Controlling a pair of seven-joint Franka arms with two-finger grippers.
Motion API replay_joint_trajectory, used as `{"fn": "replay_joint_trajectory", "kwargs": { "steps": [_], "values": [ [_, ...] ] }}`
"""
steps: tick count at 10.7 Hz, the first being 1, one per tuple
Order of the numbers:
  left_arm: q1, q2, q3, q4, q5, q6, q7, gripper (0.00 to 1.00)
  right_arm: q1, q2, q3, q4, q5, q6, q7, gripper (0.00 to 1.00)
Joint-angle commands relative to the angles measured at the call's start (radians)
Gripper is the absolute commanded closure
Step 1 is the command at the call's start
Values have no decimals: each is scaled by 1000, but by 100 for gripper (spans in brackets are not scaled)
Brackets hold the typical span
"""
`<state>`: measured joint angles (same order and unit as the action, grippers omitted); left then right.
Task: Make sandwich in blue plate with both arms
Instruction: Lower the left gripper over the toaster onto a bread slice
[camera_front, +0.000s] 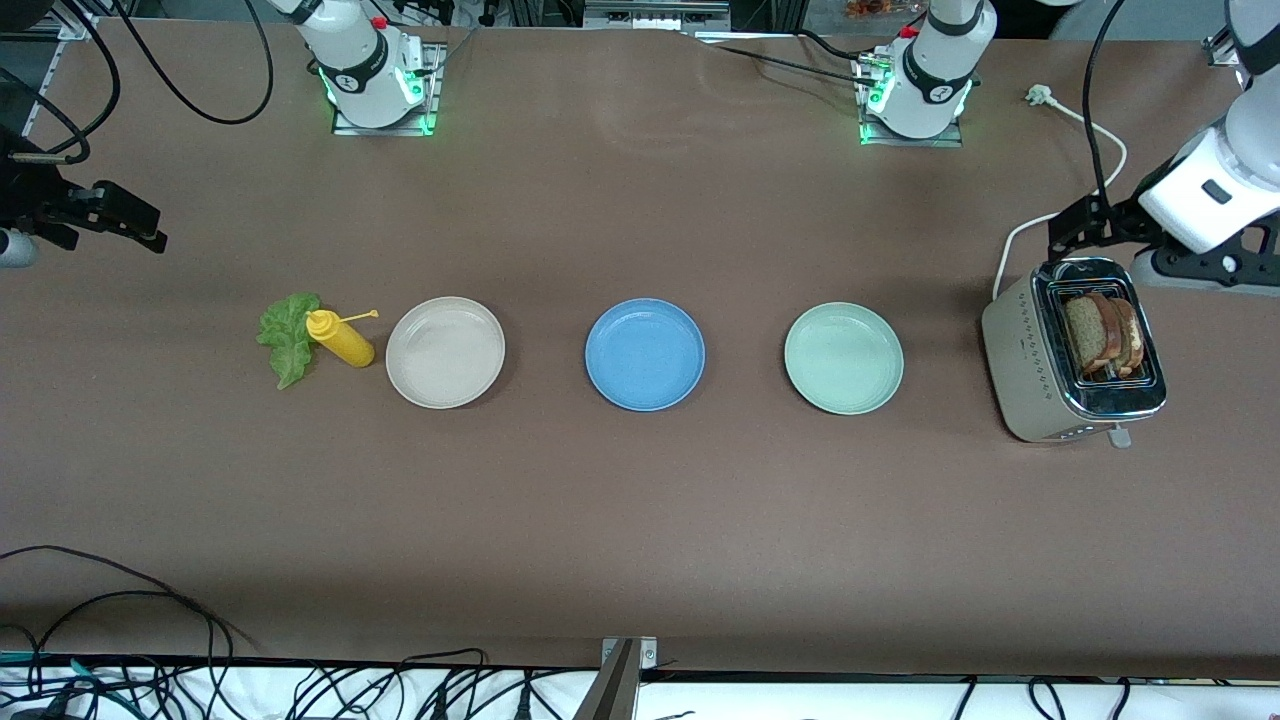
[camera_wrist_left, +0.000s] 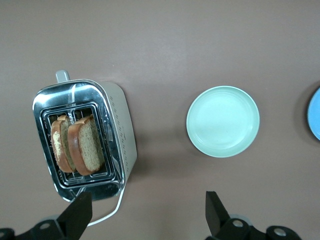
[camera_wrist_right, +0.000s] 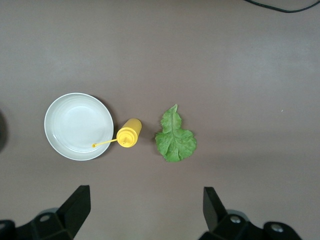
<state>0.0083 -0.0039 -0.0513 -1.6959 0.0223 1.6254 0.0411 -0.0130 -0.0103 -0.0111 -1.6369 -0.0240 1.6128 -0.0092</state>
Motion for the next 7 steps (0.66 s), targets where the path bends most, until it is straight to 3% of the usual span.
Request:
{"fn": "replay_joint_trajectory", "kwargs": {
  "steps": [1, 7],
  "values": [
    [22, 8, 49, -91, -10, 106, 6, 0, -7, -3, 0, 20, 13, -8, 5, 0],
    [24, 176, 122, -105, 19, 244, 6, 5, -7, -3, 2, 20, 13, -10, 3, 0]
  ]
}}
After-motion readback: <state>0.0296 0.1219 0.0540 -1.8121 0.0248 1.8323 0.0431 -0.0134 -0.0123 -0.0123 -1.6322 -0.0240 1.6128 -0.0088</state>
